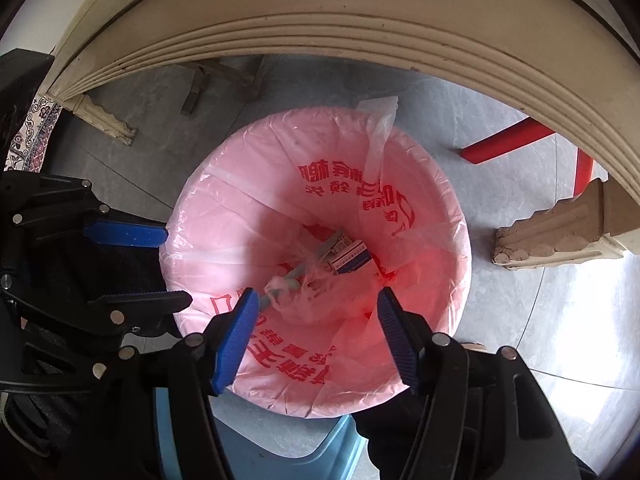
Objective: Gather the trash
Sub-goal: 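Open both tools to drop the plush toy and plastic bag into the bin, then move both open tools back over the table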
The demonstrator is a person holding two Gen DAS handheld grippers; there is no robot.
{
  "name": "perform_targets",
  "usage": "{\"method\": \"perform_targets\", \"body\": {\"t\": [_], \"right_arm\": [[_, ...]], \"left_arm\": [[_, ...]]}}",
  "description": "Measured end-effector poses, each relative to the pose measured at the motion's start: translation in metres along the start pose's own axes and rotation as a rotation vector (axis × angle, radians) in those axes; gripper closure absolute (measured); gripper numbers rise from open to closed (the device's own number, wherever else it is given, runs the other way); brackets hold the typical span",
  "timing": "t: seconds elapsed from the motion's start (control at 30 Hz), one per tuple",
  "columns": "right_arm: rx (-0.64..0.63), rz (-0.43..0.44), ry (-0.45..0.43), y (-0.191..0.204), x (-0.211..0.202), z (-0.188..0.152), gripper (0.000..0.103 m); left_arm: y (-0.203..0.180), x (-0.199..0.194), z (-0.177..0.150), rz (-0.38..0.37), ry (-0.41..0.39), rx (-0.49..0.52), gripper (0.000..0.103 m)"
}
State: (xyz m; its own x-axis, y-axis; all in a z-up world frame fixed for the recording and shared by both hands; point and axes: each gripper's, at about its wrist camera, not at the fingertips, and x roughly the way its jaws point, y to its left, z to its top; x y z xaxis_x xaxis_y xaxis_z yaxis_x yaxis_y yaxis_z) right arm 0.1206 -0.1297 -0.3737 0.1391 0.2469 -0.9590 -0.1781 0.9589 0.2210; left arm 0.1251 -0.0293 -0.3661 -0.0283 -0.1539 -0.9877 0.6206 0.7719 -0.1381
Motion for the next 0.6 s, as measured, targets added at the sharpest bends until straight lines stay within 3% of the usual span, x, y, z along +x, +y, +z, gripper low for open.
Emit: {"method": "perform_targets", "body": {"t": [0.33, 0.6], "right_arm": [[0.001, -0.010, -0.033, 0.004, -0.016, -0.002, 0.042], [0.027, -0.013, -0.144, 0.008, -0.072, -0.008, 0.042]], "left_arm": [[-0.006, -0.011, -0.001, 0.032, -0.031, 0.009, 0.049], [-0.015, -0.069, -0.012, 0.084, -0.154, -0.008, 0.048]]}}
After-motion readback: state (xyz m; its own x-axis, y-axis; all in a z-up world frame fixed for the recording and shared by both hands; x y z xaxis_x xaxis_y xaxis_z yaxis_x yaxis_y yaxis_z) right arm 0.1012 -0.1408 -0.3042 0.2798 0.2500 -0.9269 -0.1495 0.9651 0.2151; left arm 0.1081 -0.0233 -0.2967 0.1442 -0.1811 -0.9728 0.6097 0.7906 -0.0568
